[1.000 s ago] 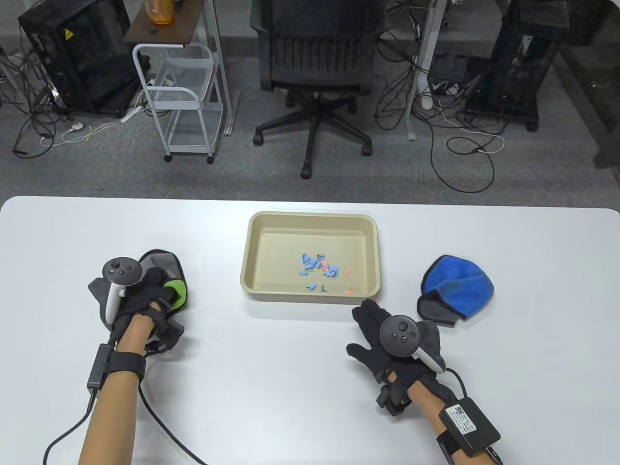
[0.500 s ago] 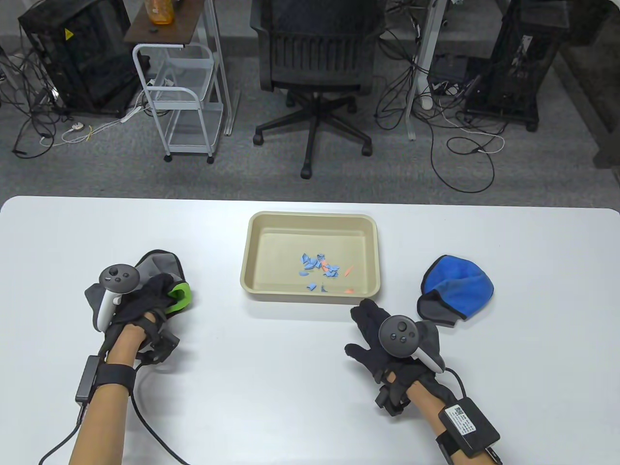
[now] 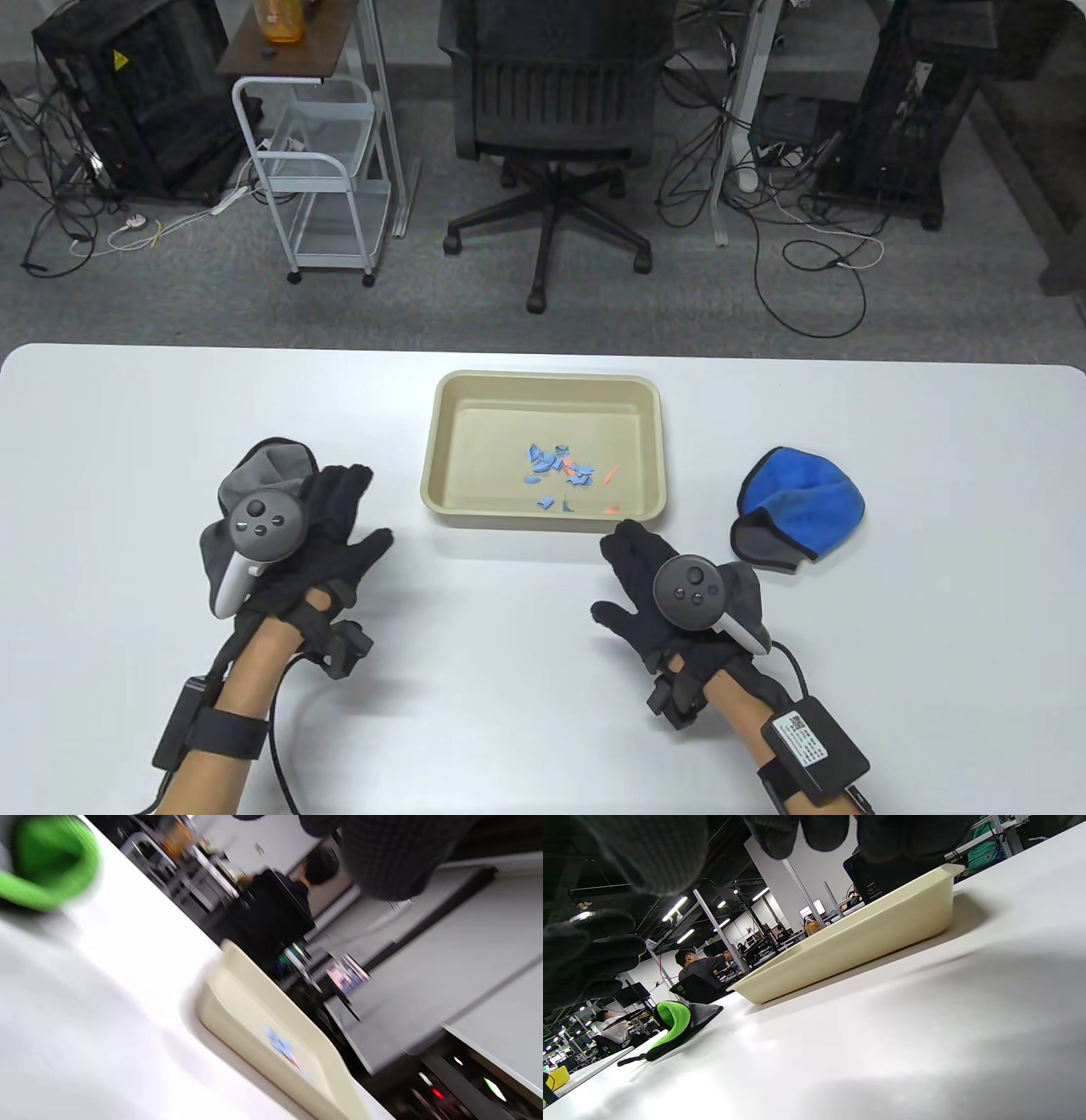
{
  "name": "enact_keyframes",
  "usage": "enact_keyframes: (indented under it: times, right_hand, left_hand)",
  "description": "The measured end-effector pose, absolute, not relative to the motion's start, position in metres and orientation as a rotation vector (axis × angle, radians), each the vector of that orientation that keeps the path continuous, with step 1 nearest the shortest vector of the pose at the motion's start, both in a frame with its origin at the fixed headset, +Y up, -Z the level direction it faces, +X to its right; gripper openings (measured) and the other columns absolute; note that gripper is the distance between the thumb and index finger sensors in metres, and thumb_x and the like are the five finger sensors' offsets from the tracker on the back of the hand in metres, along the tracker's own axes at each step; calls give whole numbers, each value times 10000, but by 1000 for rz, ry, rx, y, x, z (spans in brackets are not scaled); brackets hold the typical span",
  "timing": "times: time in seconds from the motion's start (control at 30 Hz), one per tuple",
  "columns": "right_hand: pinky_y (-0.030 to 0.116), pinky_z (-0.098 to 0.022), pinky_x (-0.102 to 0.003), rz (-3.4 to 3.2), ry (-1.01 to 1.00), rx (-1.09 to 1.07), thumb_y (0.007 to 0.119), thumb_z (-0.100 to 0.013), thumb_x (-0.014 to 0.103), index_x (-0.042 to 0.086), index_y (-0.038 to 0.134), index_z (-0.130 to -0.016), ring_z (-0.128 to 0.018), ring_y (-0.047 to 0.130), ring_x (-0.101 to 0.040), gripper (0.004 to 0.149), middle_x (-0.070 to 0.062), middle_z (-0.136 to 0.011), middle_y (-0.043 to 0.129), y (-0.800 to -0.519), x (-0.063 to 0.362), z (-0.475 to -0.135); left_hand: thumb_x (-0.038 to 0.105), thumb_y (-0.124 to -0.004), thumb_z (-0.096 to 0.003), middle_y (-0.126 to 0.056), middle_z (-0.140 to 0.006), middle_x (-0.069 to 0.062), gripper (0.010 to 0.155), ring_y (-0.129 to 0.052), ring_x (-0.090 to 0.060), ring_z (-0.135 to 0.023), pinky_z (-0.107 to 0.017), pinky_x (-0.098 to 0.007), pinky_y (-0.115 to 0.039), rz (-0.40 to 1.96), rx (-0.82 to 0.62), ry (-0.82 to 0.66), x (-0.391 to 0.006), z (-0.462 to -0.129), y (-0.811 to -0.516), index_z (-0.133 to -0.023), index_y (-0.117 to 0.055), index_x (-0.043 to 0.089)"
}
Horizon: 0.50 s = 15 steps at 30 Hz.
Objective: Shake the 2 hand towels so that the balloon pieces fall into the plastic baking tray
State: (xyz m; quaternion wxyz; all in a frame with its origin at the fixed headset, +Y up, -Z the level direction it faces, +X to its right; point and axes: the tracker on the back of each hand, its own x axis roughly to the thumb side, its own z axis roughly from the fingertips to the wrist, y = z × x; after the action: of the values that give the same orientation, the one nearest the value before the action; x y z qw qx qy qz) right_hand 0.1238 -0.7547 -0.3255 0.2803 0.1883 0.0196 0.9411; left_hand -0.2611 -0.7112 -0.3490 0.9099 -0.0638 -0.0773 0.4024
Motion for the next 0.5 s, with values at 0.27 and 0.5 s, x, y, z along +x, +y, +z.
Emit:
enact_keyframes:
  times: [0.27, 0.5]
  right_hand:
    - [515, -714, -599, 2529, 31, 532, 732, -386, 558, 234, 437, -1030, -1039, 397, -440, 779, -105, -1175, 348, -754, 117, -321]
    - [509, -714, -603, 2561, 46, 539, 729, -386, 561, 231, 439, -1029, -1039, 391, -444, 779, -112, -1173, 352, -759, 116, -322]
  left_hand:
    - [626, -636, -389, -31, -1125, 17, 813, 77, -320, -1031, -684, -664, -110, 655, -309, -343, -172, -319, -740, -1025, -148, 488]
    - [632, -627, -381, -76, -1137, 9, 812, 50, -317, -1048, -695, -670, -127, 564, -324, -342, -164, -319, -765, -1029, -163, 478]
